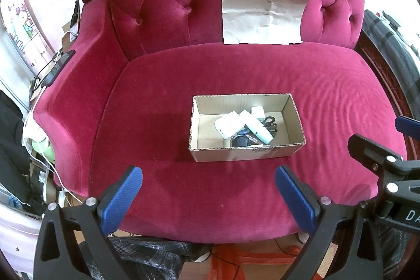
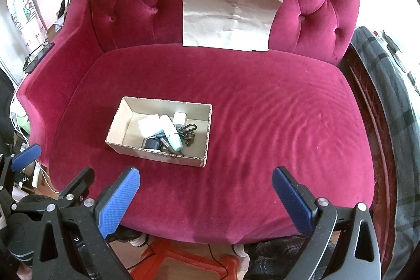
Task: Organize rigid objects
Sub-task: 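Open the left tool to set the box on the seat while the right tool backs away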
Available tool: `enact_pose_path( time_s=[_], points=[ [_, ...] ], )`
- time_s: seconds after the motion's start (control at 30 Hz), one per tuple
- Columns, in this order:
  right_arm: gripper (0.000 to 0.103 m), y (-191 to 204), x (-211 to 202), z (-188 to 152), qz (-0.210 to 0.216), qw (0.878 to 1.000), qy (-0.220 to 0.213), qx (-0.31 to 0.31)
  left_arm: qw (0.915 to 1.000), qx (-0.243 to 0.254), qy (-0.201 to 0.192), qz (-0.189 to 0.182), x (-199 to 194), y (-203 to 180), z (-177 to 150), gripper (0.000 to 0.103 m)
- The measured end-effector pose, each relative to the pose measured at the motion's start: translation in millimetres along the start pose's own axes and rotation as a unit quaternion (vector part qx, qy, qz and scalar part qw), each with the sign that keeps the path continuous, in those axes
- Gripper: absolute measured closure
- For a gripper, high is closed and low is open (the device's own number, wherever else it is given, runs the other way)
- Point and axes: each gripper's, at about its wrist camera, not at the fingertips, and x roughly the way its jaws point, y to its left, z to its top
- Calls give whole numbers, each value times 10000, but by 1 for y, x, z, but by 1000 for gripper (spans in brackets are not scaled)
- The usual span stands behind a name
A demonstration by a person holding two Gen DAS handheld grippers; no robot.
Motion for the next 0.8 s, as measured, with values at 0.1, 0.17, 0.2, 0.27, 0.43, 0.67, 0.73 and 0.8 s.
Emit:
enact_pose_path(
  time_s=[0.1,0.17,0.2,0.27,0.43,0.67,0.73,0.8],
  points=[
    [0,-1,0,0,9,10000,1,-9,10000,-4,12,7,0,-1,0,0],
    [0,-1,0,0,7,10000,-5,-17,10000,-3,11,7,0,-2,0,0],
    [0,-1,0,0,8,10000,-7,-18,10000,-3,10,5,-1,-2,0,0],
    [0,-2,0,0,4,10000,-14,-24,10000,1,11,-1,0,-2,0,0],
    [0,0,0,0,-9,10000,-16,-25,10000,6,8,-4,0,-3,0,0],
    [0,2,0,1,-47,10000,-44,-17,10000,36,33,-30,1,-6,-1,0],
    [0,1,0,1,-47,10000,-45,-12,10000,43,4,-58,0,-7,-1,0],
    [0,0,0,2,-36,10000,-51,-6,9999,23,-63,-79,-3,-7,-1,0]
  ],
)
